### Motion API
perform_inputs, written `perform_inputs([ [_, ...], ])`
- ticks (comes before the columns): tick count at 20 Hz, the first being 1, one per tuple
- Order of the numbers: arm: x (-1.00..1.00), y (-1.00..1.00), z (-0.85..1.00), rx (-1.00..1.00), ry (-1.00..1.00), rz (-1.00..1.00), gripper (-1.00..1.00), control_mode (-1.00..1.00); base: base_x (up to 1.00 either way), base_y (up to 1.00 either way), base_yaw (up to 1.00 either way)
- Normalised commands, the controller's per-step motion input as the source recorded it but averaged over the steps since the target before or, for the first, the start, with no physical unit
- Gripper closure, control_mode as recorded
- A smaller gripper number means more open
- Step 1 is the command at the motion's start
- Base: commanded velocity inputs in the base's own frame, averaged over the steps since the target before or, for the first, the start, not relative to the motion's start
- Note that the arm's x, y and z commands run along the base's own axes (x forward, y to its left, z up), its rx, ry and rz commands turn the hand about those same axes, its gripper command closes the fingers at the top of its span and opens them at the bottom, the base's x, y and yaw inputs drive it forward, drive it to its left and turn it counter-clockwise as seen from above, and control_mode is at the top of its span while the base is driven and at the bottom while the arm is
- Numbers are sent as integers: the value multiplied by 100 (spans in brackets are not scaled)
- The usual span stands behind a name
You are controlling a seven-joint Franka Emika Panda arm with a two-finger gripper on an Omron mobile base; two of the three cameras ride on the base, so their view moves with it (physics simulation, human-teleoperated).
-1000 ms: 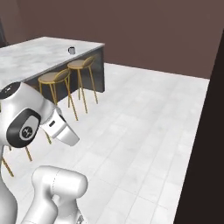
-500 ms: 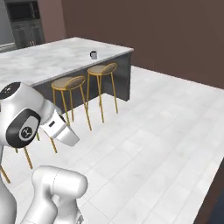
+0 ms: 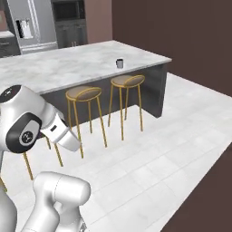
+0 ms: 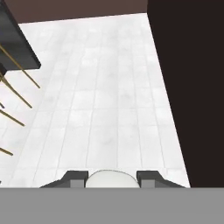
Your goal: Pick up the marshmallow and place it in the cup of hot chocolate on the dining counter.
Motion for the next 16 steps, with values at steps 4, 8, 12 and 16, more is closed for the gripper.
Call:
perform_inputs([
  [4,0,0,0,0,0,0,100,100,100,-89,43],
  [8,0,0,0,0,0,0,100,100,99,-90,43],
  [12,0,0,0,0,0,0,100,100,96,-89,43],
  [16,0,0,0,0,0,0,100,100,97,-90,43],
])
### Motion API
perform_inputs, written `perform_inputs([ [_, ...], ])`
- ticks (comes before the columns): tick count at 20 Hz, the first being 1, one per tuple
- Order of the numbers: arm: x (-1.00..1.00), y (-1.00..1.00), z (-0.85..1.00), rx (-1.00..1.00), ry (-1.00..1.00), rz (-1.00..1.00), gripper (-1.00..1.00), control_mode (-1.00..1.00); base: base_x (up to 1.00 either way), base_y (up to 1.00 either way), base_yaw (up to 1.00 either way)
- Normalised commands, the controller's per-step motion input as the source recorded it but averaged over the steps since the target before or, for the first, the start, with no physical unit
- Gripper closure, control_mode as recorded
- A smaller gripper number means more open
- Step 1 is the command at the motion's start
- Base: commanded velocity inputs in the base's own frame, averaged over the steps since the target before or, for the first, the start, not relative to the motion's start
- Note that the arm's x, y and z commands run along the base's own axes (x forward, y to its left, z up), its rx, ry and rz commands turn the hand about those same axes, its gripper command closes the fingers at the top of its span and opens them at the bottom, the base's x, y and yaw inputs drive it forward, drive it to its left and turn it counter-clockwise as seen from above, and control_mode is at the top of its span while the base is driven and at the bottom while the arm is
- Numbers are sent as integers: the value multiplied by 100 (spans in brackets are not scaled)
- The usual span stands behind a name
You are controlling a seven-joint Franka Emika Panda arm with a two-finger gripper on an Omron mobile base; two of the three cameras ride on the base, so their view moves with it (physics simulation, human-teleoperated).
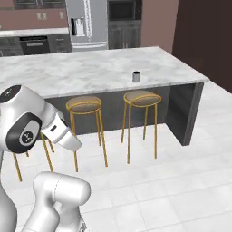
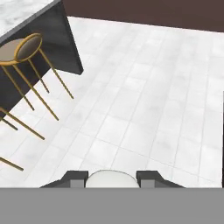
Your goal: Pick up the marshmallow and place it in the cup of hot chocolate on the dining counter.
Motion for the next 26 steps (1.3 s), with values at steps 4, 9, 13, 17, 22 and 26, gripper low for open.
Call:
perform_inputs([
  [4,0,0,0,0,0,0,100,100,96,-89,43],
  [9,0,0,0,0,0,0,100,100,87,-88,42],
  [13,0,0,0,0,0,0,100,100,74,-88,44],
  [17,0,0,0,0,0,0,100,100,22,-98,40],
  [22,0,0,0,0,0,0,100,100,60,-47,38],
  [26,0,0,0,0,0,0,100,100,77,-14,30],
])
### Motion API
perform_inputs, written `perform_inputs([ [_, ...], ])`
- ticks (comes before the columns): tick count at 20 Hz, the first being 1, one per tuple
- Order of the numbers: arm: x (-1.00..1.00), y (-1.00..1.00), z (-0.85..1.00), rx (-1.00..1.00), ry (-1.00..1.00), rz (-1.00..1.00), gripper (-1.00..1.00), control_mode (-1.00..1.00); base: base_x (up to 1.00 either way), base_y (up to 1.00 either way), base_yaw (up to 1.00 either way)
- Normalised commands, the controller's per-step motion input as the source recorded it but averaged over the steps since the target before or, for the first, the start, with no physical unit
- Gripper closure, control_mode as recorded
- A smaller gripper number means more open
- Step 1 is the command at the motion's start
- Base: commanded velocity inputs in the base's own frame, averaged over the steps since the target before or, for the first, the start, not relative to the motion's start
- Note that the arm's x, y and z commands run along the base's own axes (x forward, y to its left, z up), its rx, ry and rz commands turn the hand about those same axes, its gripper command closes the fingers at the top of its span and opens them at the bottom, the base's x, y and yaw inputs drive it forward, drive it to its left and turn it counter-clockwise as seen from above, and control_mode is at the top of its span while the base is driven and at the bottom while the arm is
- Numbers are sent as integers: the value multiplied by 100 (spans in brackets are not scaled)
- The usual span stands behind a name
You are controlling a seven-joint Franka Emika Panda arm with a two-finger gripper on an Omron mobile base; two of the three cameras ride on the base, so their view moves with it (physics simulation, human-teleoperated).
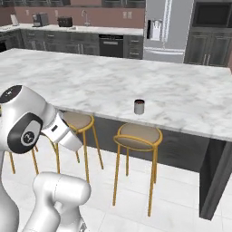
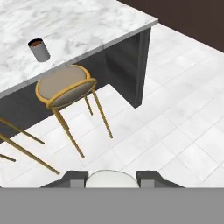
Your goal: Pick up the marshmallow and place it in the cup of hot chocolate on the dining counter.
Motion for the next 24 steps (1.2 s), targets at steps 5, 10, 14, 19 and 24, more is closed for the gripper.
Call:
perform_inputs([
  [5,0,0,0,0,0,0,100,100,29,-82,27],
  [10,0,0,0,0,0,0,100,100,36,-68,2],
  [14,0,0,0,0,0,0,100,100,77,3,0],
  [19,0,0,0,0,0,0,100,100,88,-4,0],
  [24,0,0,0,0,0,0,100,100,78,4,1],
])
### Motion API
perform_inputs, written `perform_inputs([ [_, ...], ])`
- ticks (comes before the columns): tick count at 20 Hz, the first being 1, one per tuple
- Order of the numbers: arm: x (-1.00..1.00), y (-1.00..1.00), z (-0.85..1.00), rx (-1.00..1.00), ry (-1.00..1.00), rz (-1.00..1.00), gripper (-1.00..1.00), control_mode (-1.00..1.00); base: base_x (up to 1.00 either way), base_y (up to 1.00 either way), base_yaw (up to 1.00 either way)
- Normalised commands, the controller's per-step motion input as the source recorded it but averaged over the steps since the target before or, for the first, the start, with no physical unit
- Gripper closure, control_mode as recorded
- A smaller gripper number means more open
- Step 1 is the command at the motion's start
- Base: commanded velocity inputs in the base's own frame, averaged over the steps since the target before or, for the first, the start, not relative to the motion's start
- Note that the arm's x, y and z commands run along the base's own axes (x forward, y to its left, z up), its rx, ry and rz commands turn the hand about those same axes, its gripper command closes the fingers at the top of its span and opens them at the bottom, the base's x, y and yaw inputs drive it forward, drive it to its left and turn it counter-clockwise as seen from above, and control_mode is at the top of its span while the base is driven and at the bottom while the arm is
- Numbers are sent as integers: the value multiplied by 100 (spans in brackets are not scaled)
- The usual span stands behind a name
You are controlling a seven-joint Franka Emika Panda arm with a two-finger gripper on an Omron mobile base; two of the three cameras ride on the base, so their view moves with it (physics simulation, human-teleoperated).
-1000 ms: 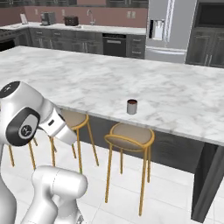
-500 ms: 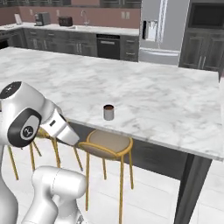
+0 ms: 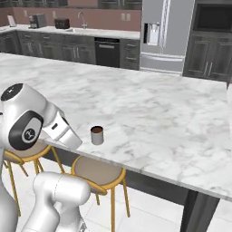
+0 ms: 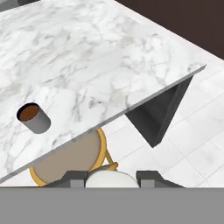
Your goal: Pick up the marshmallow and place it in the cup of hot chocolate on the dining counter.
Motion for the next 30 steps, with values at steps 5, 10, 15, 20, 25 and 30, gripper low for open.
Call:
perform_inputs([
  [5,0,0,0,0,0,0,100,100,41,41,-18],
  [10,0,0,0,0,0,0,100,100,45,41,-33],
  [15,0,0,0,0,0,0,100,100,31,21,-17],
  [20,44,4,2,-2,9,2,100,-100,22,2,0],
  [25,80,16,7,-4,7,14,100,-100,0,0,0],
  [30,69,10,0,-2,4,25,100,-100,0,0,0],
])
